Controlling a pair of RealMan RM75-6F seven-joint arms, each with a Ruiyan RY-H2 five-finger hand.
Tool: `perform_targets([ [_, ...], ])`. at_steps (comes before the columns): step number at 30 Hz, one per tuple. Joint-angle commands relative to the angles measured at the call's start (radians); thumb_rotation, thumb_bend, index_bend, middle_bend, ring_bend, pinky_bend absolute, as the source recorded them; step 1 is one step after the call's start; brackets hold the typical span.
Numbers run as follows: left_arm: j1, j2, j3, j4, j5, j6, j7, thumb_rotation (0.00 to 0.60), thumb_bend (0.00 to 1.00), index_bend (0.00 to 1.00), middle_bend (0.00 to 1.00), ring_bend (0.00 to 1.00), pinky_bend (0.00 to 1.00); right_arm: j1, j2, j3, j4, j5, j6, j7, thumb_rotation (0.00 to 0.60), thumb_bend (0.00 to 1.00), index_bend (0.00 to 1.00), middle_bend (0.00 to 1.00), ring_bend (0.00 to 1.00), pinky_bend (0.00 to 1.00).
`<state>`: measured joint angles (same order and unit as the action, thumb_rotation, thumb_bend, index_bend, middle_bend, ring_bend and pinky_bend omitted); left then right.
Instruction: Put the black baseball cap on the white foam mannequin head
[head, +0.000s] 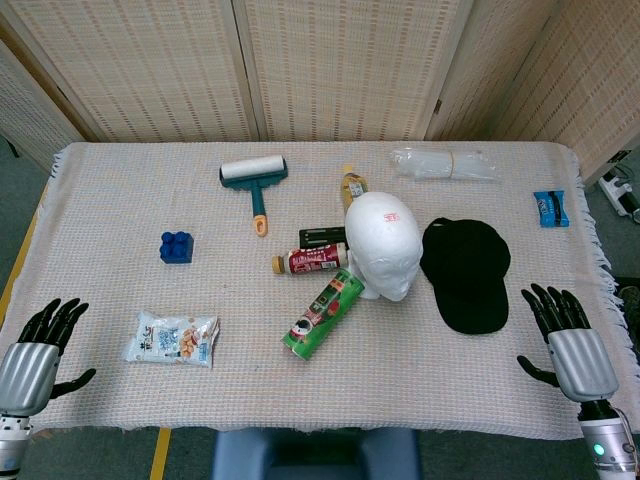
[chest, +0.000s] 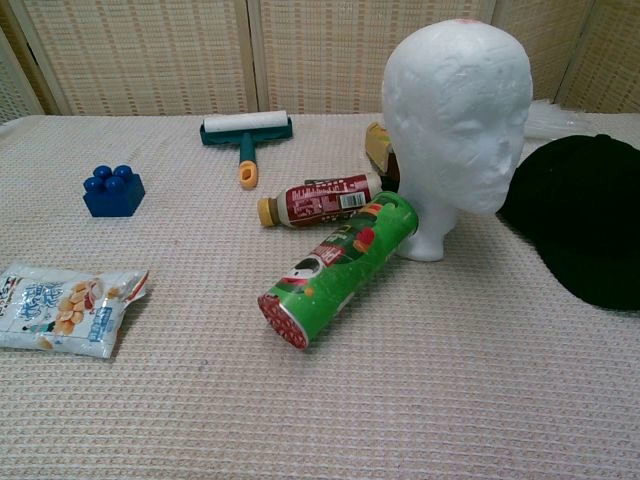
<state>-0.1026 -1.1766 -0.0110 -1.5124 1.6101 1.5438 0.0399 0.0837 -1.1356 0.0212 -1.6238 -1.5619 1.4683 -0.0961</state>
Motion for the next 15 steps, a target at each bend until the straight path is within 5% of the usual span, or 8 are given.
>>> perform_targets([
  [1,0.001,0.0,0.001,-0.001,-0.001,0.0,0.0,0.6,0.08,0.14,0.12,0.05,0.18,0.0,0.0,0.001,0.001,0.003,-0.001,-0.002,0.6,0.12,0.0,0.03,0.0,0.0],
  [8,0.004,0.008,0.007,-0.027,0.015,0.01,-0.015,0.6,0.08,0.14,0.13,0.05,0.18,0.005,-0.016,0.0,0.031,0.035,-0.036,-0.004,0.6,0.12,0.0,0.03,0.0,0.0],
  [15,0.0,0.015,0.008,-0.044,0.007,-0.004,-0.049,0.6,0.08,0.14,0.13,0.05,0.18,-0.023,-0.198,0.014,0.328,0.0,0.07,0.108,0.6,0.12,0.19,0.02,0.0,0.0],
])
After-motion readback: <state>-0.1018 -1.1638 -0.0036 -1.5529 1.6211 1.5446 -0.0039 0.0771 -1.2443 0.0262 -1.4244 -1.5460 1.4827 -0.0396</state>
